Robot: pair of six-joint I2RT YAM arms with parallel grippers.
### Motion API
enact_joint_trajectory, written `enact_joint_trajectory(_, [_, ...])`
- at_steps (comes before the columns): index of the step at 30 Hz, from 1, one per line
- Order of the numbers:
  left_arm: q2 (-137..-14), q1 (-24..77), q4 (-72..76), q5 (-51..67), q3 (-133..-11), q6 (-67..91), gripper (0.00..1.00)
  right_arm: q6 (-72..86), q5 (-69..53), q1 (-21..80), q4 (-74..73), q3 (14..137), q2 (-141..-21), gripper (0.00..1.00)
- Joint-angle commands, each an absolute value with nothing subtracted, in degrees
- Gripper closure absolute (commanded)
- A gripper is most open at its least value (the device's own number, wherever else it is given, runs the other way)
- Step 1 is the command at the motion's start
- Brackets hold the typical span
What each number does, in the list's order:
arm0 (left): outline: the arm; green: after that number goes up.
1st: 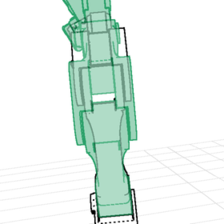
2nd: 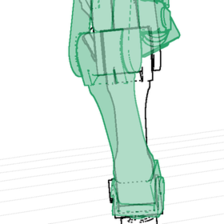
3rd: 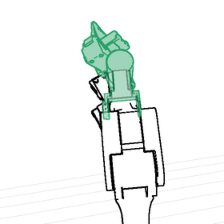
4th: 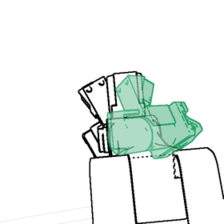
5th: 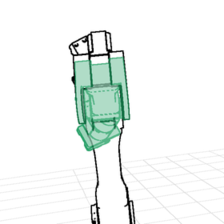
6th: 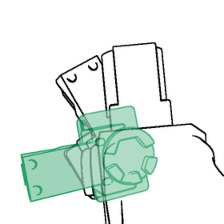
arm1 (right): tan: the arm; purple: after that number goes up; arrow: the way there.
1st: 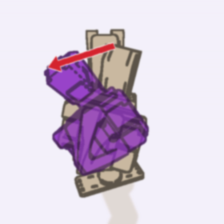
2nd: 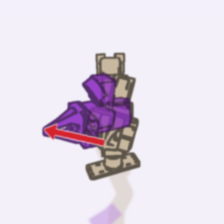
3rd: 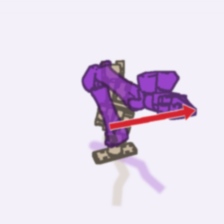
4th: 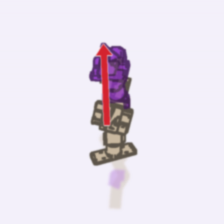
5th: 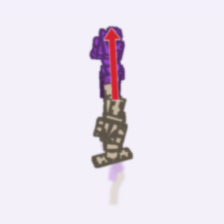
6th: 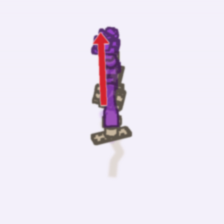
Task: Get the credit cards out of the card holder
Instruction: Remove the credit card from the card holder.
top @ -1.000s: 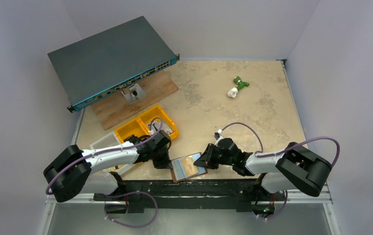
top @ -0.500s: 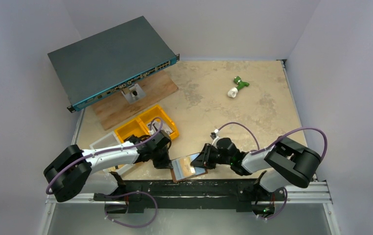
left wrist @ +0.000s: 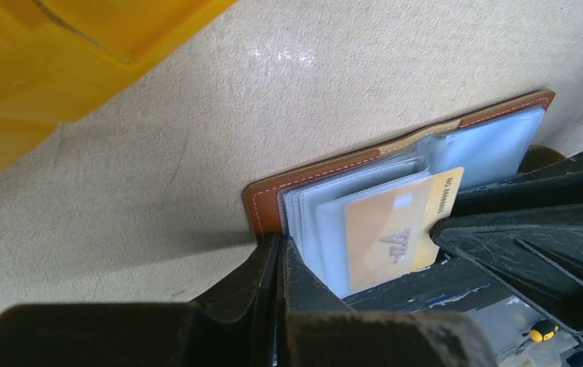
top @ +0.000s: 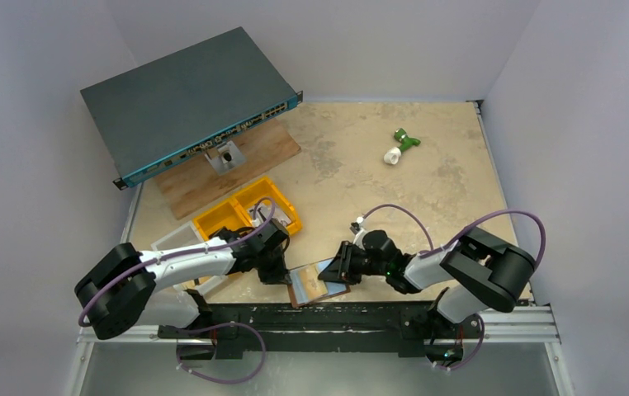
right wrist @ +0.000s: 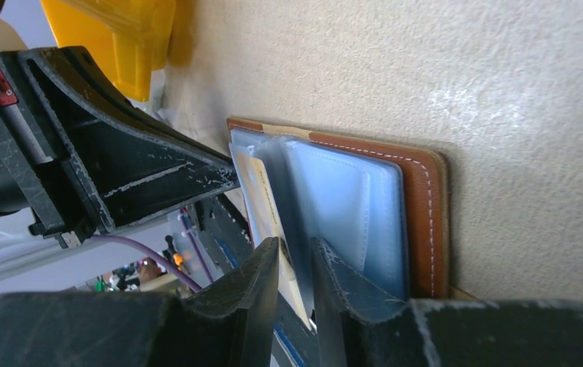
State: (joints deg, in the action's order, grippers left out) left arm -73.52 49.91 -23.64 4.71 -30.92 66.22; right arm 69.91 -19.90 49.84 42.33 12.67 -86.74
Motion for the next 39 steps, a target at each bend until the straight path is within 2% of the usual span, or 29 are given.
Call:
enact_joint_trajectory(1, [-75.7, 49.9, -28.4, 2.0, -29.8, 64.0, 1.0, 67.6, -21.6, 49.9, 43.8, 14.0, -87.0, 0.76])
enact_joint_trajectory(6, [-75.9, 49.9, -28.3, 2.1, -29.8, 64.0, 1.0, 67.3, -22.1, 49.9, 44.1, 14.1, -87.4, 0.8])
enact_joint_trajectory(13, [-76.1, 49.9, -28.1, 2.2, -29.9, 63.9, 1.0, 66.3, -22.7, 51.0, 43.1, 15.6, -87.8, 0.78])
enact_joint_trajectory(26, [-76.3, 49.9, -27.9, 2.4, -29.9, 63.9, 1.0, 66.1, -22.4, 52.2, 42.3, 17.0, -90.9, 0.79])
enact_joint_trajectory(35, [-76.4, 49.9, -28.7, 2.0, -30.2, 63.9, 1.0, 65.2, -21.7, 52.5, 40.2, 17.3, -89.5, 0.99])
enact_joint_trajectory(39, [-76.5, 49.9, -29.5, 1.6, -30.2, 63.9, 1.0, 65.0, -20.6, 52.3, 36.8, 16.5, -86.7, 1.0])
